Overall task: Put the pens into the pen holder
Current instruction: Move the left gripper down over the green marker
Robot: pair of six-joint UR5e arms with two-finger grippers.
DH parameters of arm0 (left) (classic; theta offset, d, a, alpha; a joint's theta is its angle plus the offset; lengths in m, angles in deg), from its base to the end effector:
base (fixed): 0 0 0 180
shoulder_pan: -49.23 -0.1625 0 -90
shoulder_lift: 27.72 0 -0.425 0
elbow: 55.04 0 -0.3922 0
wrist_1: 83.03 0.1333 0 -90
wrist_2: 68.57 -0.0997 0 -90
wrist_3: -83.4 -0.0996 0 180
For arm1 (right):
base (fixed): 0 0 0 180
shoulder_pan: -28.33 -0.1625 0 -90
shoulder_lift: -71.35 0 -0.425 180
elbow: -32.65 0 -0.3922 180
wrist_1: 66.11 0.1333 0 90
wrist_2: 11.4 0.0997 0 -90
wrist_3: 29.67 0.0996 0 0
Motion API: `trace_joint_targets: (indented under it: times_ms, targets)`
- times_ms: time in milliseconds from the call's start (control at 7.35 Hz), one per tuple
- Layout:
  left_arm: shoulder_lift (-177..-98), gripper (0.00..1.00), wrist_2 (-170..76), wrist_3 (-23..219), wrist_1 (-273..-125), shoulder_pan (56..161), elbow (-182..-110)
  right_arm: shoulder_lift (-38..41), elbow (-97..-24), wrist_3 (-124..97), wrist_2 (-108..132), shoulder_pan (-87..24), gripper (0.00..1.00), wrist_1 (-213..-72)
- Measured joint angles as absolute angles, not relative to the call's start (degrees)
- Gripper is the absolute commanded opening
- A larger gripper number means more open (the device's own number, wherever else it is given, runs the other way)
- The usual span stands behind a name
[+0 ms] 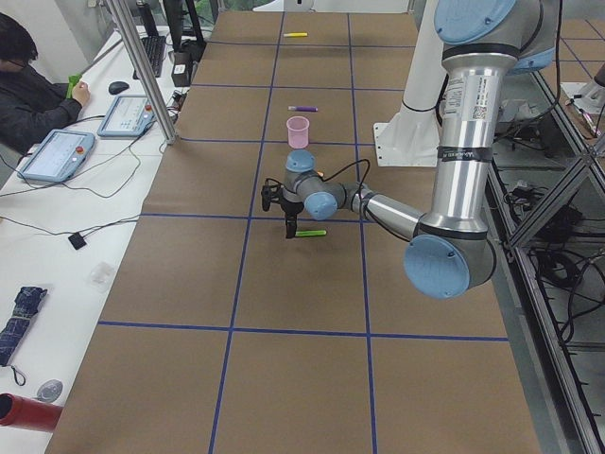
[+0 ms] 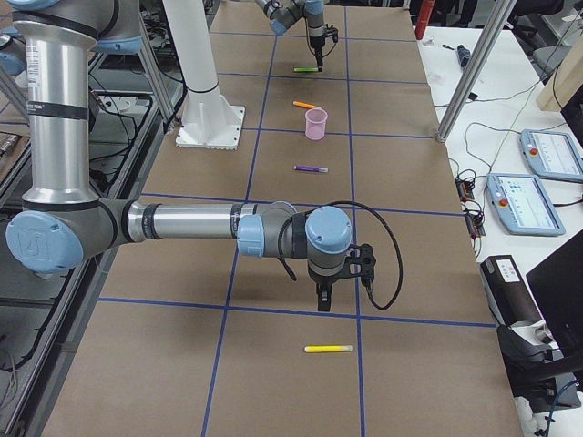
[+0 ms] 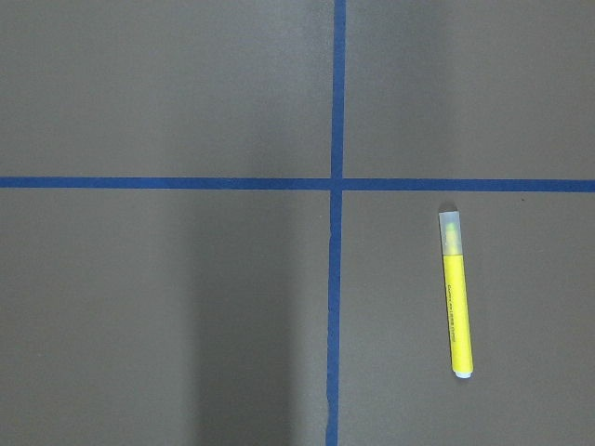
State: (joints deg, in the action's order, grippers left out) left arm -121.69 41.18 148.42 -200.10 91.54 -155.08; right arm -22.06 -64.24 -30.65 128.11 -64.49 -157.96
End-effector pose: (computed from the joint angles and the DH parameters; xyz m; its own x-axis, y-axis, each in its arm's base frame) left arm 0.3372 -0.4417 0.4967 0.7035 -0.1029 -0.7032 0.1900 0.9807 0.0466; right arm 0.0805 -0.4643 0.6248 0.6503 -0.0067 0.7596 -0.0381 0.9984 0.0414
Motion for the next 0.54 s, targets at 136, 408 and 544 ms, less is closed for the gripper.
trace_joint_targets:
  times_ms: [136, 408, 544]
  targets:
    - [-121.57, 0.82, 41.2, 148.43, -200.1, 91.52, -155.06, -22.05, -64.24, -30.65, 128.14, -64.48, 1.0, -157.96]
    - [-121.56, 0.76, 41.21, 148.44, -200.01, 91.37, -154.81, -22.06, -64.24, -30.64, 128.16, -64.48, 1.0, -157.96]
    - [-121.57, 0.76, 41.21, 148.44, -199.94, 91.3, -154.54, -22.07, -64.24, -30.64, 128.17, -64.48, 1.0, -157.96]
